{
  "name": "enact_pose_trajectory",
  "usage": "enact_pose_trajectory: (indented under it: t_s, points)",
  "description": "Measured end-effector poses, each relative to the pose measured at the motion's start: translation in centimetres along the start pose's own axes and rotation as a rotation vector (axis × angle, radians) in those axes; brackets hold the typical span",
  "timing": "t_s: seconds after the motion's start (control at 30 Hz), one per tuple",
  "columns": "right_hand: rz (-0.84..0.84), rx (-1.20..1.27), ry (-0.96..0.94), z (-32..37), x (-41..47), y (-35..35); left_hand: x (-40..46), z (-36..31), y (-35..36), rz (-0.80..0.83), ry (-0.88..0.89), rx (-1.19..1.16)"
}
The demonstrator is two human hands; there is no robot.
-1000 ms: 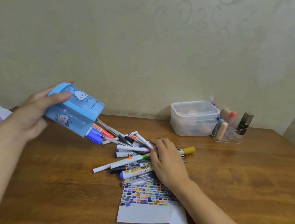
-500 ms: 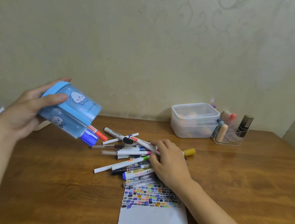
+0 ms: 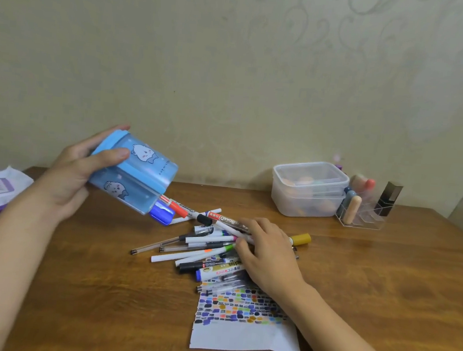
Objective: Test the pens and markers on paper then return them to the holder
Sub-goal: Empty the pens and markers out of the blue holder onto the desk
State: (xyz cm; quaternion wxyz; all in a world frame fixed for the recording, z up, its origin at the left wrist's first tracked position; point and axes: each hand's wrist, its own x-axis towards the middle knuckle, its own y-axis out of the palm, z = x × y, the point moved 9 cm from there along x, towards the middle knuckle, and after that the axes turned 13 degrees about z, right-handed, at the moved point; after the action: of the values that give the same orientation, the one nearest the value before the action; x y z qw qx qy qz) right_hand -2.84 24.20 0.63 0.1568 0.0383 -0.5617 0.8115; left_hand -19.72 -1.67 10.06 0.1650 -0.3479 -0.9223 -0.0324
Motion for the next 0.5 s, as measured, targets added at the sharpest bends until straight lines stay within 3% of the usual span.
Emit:
enact_pose_trajectory:
  t_s: [0.2, 0.4, 0.5]
  points:
    - [-0.002, 0.099, -0.070, 1.4, -0.2, -1.1, 0.7, -0.7, 2.4, 0.006, 0.038, -0.125]
    - [0.048, 0.409, -0.212, 3.7, -0.5, -1.9, 1.3, -0.9, 8.2, 0.145, 0.055, -0.190]
    - [0.058, 0.513, -0.231, 3.8, -0.4, -1.9, 1.5, -0.9, 9.5, 0.140, 0.063, -0.205]
